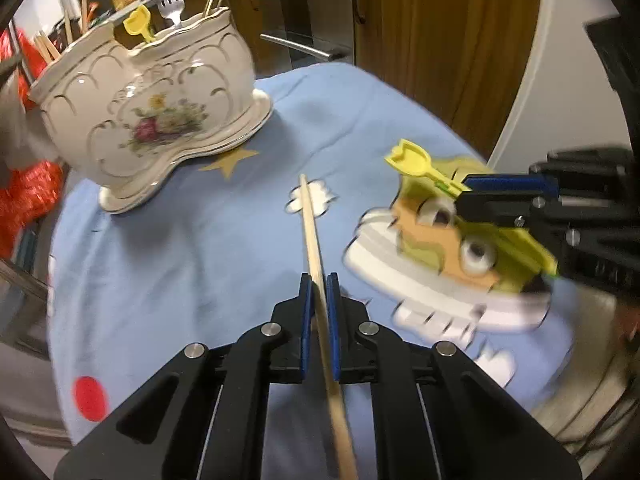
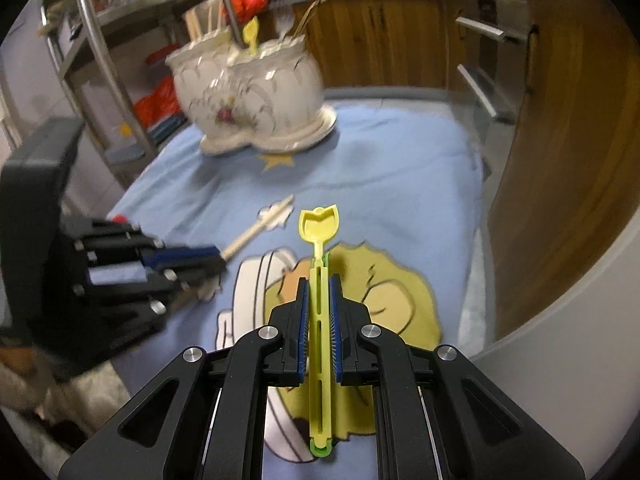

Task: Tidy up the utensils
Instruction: 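Grasp the yellow stick with the right tool while the left tool grasps the wooden chopstick, then carry the chopstick to the tall cup while the right tool carries the yellow stick to the small cup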

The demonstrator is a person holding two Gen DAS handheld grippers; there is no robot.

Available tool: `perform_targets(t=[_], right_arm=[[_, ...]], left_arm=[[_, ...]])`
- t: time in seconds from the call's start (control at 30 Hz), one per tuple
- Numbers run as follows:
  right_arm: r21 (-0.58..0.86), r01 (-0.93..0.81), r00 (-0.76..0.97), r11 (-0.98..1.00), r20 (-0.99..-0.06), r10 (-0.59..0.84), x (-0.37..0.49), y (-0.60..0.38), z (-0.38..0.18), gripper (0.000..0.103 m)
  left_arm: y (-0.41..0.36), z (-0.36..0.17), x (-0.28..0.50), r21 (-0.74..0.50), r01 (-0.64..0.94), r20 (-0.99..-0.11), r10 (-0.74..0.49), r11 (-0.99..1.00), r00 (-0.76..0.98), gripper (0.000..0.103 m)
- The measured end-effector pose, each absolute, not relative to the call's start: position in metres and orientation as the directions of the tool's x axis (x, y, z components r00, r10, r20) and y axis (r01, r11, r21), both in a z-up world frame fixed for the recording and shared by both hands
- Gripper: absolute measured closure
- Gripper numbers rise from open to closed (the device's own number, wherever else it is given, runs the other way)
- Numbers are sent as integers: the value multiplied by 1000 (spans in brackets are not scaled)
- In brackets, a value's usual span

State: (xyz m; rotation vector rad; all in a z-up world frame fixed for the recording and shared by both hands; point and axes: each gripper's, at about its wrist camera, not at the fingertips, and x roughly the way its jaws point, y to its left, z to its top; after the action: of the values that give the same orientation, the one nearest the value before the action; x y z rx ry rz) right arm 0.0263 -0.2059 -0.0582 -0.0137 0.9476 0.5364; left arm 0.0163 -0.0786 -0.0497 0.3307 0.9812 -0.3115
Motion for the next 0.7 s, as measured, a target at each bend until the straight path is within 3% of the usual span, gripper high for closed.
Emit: perform_targets(t=[0.3,0.5,0.6,0.7], right_arm=[[141,-510,395,849,-838,376,21,-185,-65,92],[101,-527,391,844,-853,346,21,-181,-66,88],[99,-531,392,841,-852,347,24,-178,-66,88],[112,-522,394,845,-848,356,26,-178,-65,92]], left_arm=[[-46,-47,9,128,418,-859,-110,899,500,95],[-46,-50,22,114,388,-856,-108,914,505,81],[-45,-49,24,105,381,-851,-116,919,513,81],[-47,-50,23,91,397,-847,-139,913,514,94]])
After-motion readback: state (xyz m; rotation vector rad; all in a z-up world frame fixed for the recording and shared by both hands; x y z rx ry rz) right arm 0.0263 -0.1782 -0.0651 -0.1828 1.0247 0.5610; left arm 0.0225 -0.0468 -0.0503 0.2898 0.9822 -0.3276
